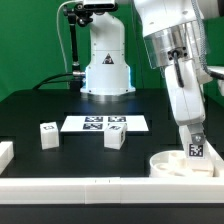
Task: Assemble stool
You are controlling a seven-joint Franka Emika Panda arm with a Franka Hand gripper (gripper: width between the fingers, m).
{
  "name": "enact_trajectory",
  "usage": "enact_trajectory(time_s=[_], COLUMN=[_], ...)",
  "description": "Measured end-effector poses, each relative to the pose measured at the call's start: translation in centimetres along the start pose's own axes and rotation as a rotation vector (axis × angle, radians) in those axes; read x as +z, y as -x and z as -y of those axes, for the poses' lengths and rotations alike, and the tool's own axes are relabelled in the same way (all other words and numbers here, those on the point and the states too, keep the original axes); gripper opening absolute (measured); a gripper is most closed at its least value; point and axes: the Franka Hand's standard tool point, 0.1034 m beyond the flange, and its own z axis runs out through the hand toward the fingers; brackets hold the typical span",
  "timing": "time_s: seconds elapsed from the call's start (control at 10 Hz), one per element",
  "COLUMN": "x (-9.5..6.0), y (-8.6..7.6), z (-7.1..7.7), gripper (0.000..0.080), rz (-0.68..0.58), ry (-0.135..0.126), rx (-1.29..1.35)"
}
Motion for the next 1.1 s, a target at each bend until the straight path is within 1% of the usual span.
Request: enact_trajectory(time_s=[0.1,0.2,0.3,0.4,0.5,0.6,0.7,0.8,1.1], x=[0.0,0.0,0.0,-0.5,-1.4,-2.2,-2.6,-2.5,-2.4], y=[0.0,0.0,0.0,0.1,0.6,0.9,0.9,0.9,0.9], z=[0.0,0.0,0.0,0.1,0.3,0.3,0.4,0.3,0.2], gripper=[0.0359,0.0359,0.0562,0.0562,0.0631,0.0644,0.0644,0.0648,0.0648], rz=[0.004,0.004,0.004,0.008,0.015,0.022,0.025,0.024,0.021], ry=[0.000,0.000,0.000,-0.001,-0.008,-0.004,-0.010,-0.008,-0.008], rx=[0.028,0.015,0.011,-0.023,-0.039,-0.079,-0.110,-0.123,-0.331])
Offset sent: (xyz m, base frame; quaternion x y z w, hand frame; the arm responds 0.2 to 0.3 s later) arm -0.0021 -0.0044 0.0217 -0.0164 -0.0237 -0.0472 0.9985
